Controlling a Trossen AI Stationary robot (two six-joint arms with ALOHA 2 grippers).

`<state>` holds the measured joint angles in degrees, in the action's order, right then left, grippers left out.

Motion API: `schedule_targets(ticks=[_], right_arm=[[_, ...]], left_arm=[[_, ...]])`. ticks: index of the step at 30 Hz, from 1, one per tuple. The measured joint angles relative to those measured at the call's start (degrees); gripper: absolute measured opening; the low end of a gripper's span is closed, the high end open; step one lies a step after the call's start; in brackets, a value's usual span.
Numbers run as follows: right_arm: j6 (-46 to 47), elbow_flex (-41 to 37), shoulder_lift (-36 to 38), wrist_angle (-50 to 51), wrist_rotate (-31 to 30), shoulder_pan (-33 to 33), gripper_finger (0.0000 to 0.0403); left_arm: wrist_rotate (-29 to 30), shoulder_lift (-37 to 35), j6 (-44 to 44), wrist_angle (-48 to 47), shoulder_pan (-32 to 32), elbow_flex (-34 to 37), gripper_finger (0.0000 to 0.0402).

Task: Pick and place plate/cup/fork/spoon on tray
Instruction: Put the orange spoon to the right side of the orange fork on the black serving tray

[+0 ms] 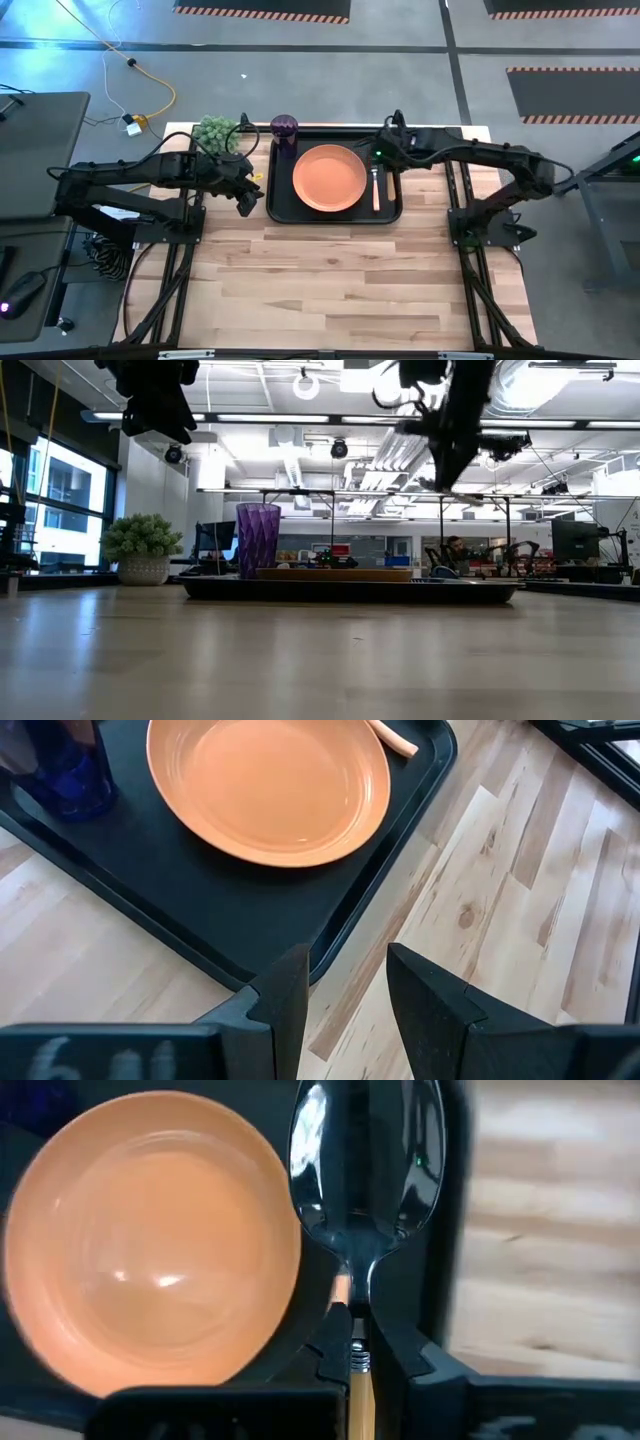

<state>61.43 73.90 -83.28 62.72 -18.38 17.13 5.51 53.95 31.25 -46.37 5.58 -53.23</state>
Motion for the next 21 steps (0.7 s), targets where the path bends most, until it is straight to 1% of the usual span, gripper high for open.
schedule_targets(ticks=[2, 5, 9, 16, 21], right_arm=[[0.3, -5.72, 2.26, -6.12, 2.86, 1.7, 0.0], [1.55, -12.37, 4.33, -11.6, 6.16, 4.02, 0.0], [1.55, -17.9, 4.55, -16.32, 10.49, 7.05, 0.0], [-1.09, -22.25, 1.91, -23.37, 15.21, 11.25, 0.0], [-4.07, -22.46, -1.45, -23.97, 16.07, 13.56, 0.0]], left_arm=[[-0.01, 0.0, 0.01, 0.12, -0.01, 0.0, 0.0125], [-0.01, 0.02, 0.02, 0.5, -0.01, 0.0, 0.0125], [0.0, 0.01, 0.03, 1.17, 0.0, 0.0, 0.0125], [0.01, 0.02, 0.06, 1.35, 0.0, 0.0, 0.0125], [0.01, 0.02, 0.06, 1.42, -0.02, 0.0, 0.0125]])
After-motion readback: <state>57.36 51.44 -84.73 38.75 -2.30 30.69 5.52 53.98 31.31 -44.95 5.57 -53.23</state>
